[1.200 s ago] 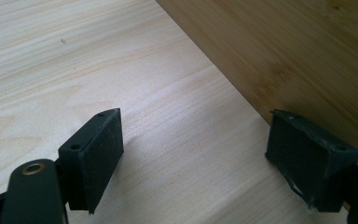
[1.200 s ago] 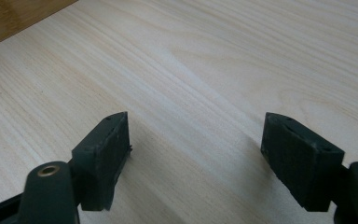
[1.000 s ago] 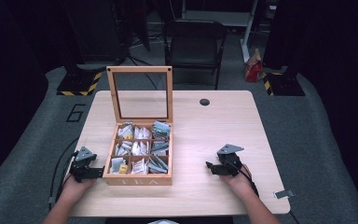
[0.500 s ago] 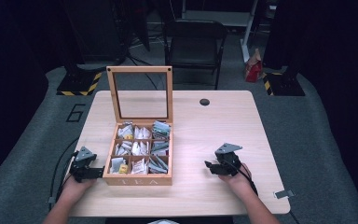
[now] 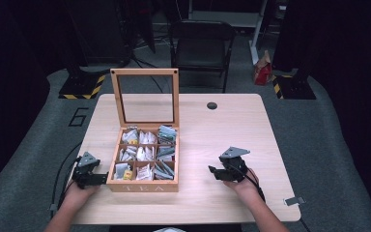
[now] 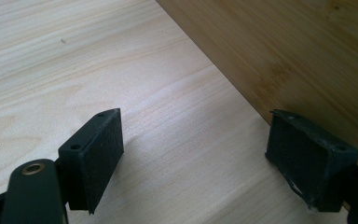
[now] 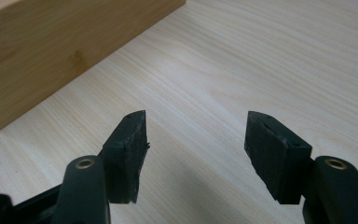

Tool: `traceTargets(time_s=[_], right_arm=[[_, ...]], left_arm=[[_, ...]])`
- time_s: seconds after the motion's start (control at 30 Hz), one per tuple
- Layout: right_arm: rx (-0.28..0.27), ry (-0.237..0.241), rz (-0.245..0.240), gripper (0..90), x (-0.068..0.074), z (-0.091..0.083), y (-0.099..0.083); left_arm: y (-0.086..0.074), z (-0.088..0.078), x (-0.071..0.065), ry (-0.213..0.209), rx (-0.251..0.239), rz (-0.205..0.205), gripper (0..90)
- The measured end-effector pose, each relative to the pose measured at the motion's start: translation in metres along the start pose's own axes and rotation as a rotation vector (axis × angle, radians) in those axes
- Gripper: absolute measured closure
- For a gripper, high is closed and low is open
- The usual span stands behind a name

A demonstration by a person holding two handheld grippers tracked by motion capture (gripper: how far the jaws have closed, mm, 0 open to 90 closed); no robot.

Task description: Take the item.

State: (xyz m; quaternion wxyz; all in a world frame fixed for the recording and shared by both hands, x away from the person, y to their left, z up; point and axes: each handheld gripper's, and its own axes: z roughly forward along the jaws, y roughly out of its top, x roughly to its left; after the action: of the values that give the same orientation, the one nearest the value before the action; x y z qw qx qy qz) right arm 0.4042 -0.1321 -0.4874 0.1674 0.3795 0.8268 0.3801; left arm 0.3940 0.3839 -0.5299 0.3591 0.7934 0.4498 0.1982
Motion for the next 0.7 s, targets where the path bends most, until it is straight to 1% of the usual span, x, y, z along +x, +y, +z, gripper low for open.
traceTargets(time_s=[0.03,0.07,0.1,0.13,0.17,0.3,0.33,0.5,0.53,0.7], right_arm=[[-0.004,0.005,-0.019,38.3,-0.001,-0.001,0.001],[-0.003,0.006,-0.008,38.6,0.001,-0.002,0.002],[-0.005,0.005,-0.013,38.8,0.001,-0.003,0.004],[-0.012,0.004,-0.004,39.0,0.003,-0.004,0.005],[-0.011,0.009,-0.019,38.9,0.003,-0.006,0.007],[-0.018,0.015,-0.021,38.9,0.006,-0.011,0.014],[-0.02,0.022,-0.028,39.0,0.006,-0.012,0.015],[-0.023,0.046,-0.021,39.9,0.011,-0.014,0.02],[-0.028,0.053,-0.03,40.0,0.011,-0.014,0.021],[-0.033,0.077,-0.033,40.9,0.016,-0.015,0.029]], left_arm=[[0.0,0.0,0.0,0.0,0.0,0.0,18.3],[0.0,0.0,0.0,0.0,0.0,0.0,18.2],[0.0,0.0,0.0,0.0,0.0,0.0,18.2],[0.0,0.0,0.0,0.0,0.0,0.0,18.3],[0.0,0.0,0.0,0.0,0.0,0.0,18.2],[0.0,0.0,0.0,0.0,0.0,0.0,18.2],[0.0,0.0,0.0,0.0,0.0,0.0,18.2],[0.0,0.0,0.0,0.0,0.0,0.0,18.2],[0.0,0.0,0.0,0.0,0.0,0.0,18.2],[0.0,0.0,0.0,0.001,-0.001,0.0,18.2]])
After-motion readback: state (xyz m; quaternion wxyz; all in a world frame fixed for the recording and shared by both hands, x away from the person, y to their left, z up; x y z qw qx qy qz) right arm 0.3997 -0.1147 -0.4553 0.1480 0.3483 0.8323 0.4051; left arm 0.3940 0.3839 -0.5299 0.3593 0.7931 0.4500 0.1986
